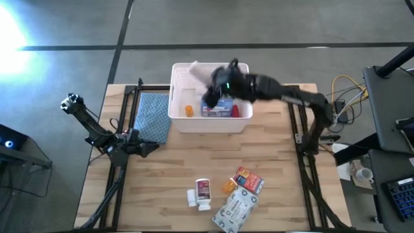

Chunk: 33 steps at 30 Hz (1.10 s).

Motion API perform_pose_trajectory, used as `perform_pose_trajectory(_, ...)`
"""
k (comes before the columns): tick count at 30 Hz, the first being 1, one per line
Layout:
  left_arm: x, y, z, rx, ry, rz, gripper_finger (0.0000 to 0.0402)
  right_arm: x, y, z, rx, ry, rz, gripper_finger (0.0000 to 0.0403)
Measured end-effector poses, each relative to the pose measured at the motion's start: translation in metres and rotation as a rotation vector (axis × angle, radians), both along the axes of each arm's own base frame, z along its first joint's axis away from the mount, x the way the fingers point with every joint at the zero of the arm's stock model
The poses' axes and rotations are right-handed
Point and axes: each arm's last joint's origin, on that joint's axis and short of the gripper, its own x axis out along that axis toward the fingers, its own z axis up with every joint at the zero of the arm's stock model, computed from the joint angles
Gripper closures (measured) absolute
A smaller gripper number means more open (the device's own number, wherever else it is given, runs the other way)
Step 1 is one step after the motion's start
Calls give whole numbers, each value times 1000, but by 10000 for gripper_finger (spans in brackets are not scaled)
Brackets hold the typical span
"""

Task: Pick & place medical supplies in basket/bin
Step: Put the white bandage into the white bin, then put the white pill bottle into the white bin

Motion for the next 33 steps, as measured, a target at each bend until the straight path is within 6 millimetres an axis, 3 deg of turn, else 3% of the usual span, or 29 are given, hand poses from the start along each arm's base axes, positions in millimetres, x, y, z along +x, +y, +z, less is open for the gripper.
perform_pose_trajectory(3,0,0,0,16,-6,16,164,-14,-39,-13,77,131,-112,191)
perform_pose_trajectory(6,1,0,0,-3,-13,32,164,-26,-58,-23,153,202,-175,167)
perform_pose_trajectory(9,2,-1,-2,-46,-18,61,164,-27,-61,-30,209,212,-157,143)
perform_pose_trajectory(14,4,-3,-7,-70,4,99,164,-21,-47,-37,207,239,-105,115)
perform_pose_trajectory(19,9,-8,-11,-141,-7,145,164,-16,-21,-43,203,310,-38,100)
perform_pose_trajectory(26,20,-20,-14,-235,5,101,164,-6,47,-46,215,348,127,97)
perform_pose_trajectory(33,30,-31,-15,-203,15,11,164,-7,111,-52,490,301,167,109)
